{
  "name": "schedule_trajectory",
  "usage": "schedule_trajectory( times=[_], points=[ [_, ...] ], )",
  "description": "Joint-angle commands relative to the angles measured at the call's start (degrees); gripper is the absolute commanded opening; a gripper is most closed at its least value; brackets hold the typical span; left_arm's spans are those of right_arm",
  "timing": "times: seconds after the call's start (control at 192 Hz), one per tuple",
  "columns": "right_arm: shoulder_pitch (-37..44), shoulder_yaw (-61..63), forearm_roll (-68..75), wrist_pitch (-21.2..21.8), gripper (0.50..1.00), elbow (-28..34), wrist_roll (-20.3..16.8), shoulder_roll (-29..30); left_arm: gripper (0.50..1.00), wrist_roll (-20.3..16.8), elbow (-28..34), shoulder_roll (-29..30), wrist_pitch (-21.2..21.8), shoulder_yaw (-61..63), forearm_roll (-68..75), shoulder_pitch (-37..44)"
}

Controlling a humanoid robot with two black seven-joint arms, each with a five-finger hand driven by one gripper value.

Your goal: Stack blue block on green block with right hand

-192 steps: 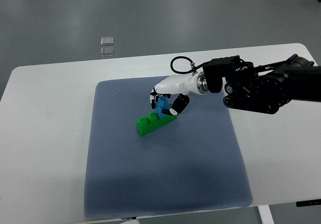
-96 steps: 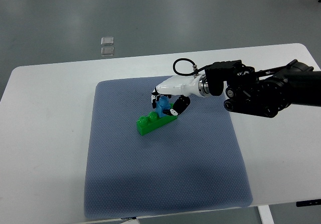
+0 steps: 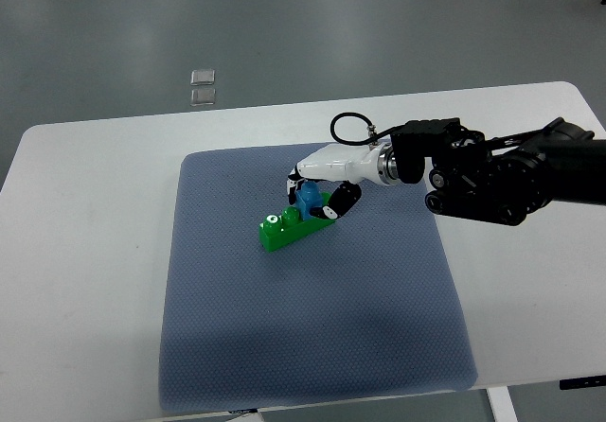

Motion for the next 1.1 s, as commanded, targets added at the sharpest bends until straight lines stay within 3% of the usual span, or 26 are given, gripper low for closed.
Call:
schedule_trajectory(
  times=[0.0, 0.125, 0.438, 0.678, 0.882, 0.887, 0.903, 0.96, 1.096],
  points=[
    [0.1, 0.2, 0.4, 0.1, 0.879, 0.0, 0.1, -0.2, 1.000, 0.0, 0.0, 0.0, 0.0, 0.0, 0.0, 0.0],
    [0.2, 1.5, 0.8, 0.2, 0.907, 0.3, 0.1, -0.4, 1.000, 0.0, 0.0, 0.0, 0.0, 0.0, 0.0, 0.0],
    [1.4, 7.3, 1.4, 4.2, 0.907, 0.7, 0.2, -2.1, 1.000, 0.0, 0.0, 0.0, 0.0, 0.0, 0.0, 0.0],
    [0.8, 21.5, 15.7, 9.6, 0.907, 0.8, 0.0, -6.0, 1.000, 0.0, 0.0, 0.0, 0.0, 0.0, 0.0, 0.0],
    [-7.5, 35.6, 30.7, 10.3, 0.909, 0.0, -0.8, -6.6, 1.000, 0.0, -0.1, 0.0, 0.0, 0.0, 0.0, 0.0],
    [-11.1, 40.0, 35.2, 10.3, 0.909, -0.6, -2.1, -6.8, 1.000, 0.0, -0.1, 0.0, 0.0, 0.0, 0.0, 0.0],
    [-11.9, 41.1, 36.2, 10.2, 0.909, -0.7, -2.4, -6.8, 1.000, 0.0, -0.1, 0.0, 0.0, 0.0, 0.0, 0.0],
    [-16.6, 46.6, 41.6, 9.4, 0.909, -2.5, -4.2, -5.4, 1.000, 0.0, -0.1, 0.0, 0.0, 0.0, 0.0, 0.0],
    [-23.4, 57.5, 50.6, 9.1, 0.909, -7.2, -4.5, -1.3, 1.000, 0.0, -0.1, 0.0, 0.0, 0.1, 0.1, 0.0]
  ],
)
